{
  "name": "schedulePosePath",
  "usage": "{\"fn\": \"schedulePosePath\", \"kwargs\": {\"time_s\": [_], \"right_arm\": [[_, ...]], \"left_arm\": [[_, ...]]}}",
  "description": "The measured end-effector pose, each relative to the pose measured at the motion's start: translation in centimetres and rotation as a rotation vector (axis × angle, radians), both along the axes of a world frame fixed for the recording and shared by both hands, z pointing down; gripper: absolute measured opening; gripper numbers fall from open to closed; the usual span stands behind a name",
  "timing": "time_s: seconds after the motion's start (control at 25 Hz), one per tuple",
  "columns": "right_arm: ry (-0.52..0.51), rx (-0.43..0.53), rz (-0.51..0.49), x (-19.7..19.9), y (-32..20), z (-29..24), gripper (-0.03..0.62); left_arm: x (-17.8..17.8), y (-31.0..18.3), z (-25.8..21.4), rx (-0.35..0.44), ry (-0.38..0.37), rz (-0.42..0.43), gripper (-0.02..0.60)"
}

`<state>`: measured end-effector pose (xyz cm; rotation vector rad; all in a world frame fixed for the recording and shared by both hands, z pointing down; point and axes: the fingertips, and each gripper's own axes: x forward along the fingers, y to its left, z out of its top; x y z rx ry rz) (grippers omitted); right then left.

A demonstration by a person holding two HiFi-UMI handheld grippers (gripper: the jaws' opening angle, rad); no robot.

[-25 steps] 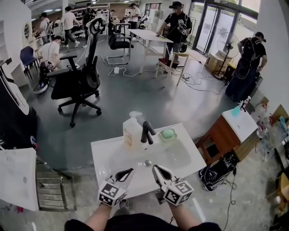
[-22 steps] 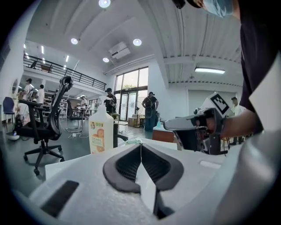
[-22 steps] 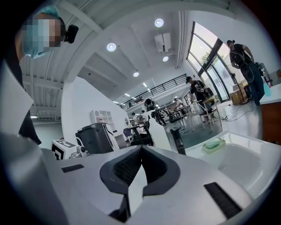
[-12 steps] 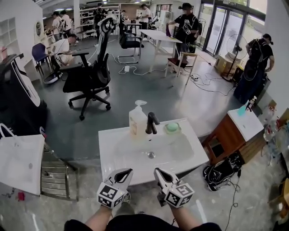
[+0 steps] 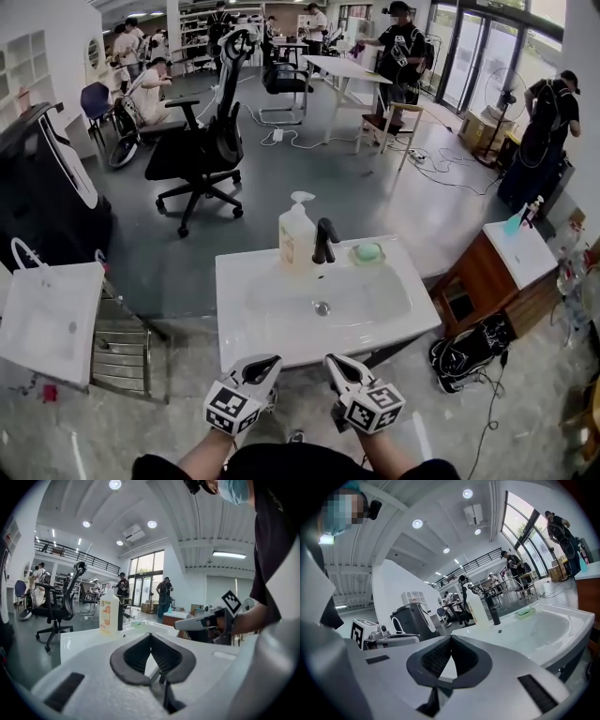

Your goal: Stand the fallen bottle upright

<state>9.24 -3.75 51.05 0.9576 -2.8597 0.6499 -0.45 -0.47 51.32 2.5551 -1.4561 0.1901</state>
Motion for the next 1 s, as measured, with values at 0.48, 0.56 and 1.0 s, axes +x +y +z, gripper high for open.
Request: {"fn": "schedulePosePath", "kwargs": {"time_s": [0.48, 0.56, 1.0], "right_arm": [[0.051, 0.001, 0.046, 2.1, 3.1, 1.8, 0.002], [0.052, 0.000, 0.053, 2.5, 3.3, 1.9, 0.002], [0.047, 0.003, 0.076, 3.9, 3.8, 1.6, 0.002]], "left_arm": [[1.3, 2.0, 0.8, -0.022, 0.006, -0.003, 0.020], [1.7, 2.3, 0.9, -0.024, 0.006, 0.001, 0.020], [3.0, 2.6, 0.7, -0.021, -0.004, 0.014, 0.020]]}}
